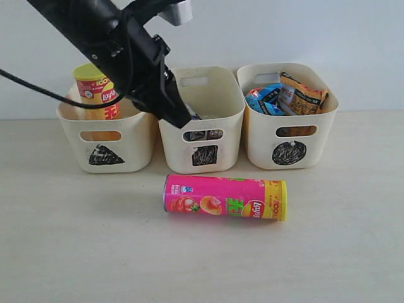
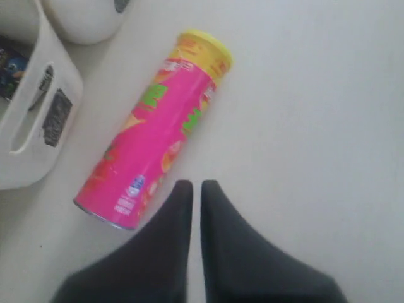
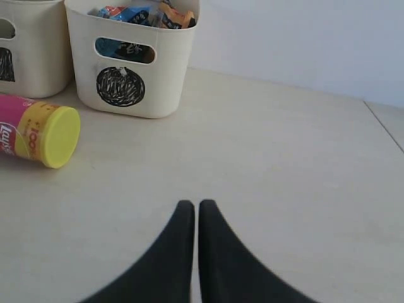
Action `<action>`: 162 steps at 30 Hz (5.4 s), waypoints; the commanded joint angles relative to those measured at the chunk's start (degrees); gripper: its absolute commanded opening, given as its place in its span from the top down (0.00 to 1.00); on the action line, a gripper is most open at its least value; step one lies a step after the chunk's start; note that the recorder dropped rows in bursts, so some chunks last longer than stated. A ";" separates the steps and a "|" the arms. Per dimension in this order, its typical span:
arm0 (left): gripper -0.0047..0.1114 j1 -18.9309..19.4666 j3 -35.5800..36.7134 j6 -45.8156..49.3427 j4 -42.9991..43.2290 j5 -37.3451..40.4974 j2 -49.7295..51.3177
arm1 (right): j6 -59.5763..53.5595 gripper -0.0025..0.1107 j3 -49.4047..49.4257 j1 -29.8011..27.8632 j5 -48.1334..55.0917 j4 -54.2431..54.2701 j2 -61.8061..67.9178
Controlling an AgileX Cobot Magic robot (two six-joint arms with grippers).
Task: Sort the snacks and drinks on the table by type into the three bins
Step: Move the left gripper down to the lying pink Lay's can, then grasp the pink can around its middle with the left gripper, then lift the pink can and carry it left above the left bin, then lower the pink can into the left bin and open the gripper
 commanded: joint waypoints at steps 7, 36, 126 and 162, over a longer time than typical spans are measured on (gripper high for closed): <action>0.93 -13.06 5.35 5.20 19.00 -0.27 -0.80 | -0.14 0.98 -0.03 -0.38 -0.24 0.16 -0.32; 0.20 -15.91 5.93 10.16 29.41 -27.43 17.53 | -0.14 0.98 -0.03 -0.38 -0.51 0.16 -0.32; 0.93 16.56 5.57 -39.68 15.41 -30.21 -17.19 | -0.14 0.98 -0.03 -0.38 -0.38 0.16 -0.32; 0.93 23.35 5.38 -39.35 8.82 -50.64 11.11 | -0.14 0.98 -0.03 -0.38 -0.38 0.16 -0.32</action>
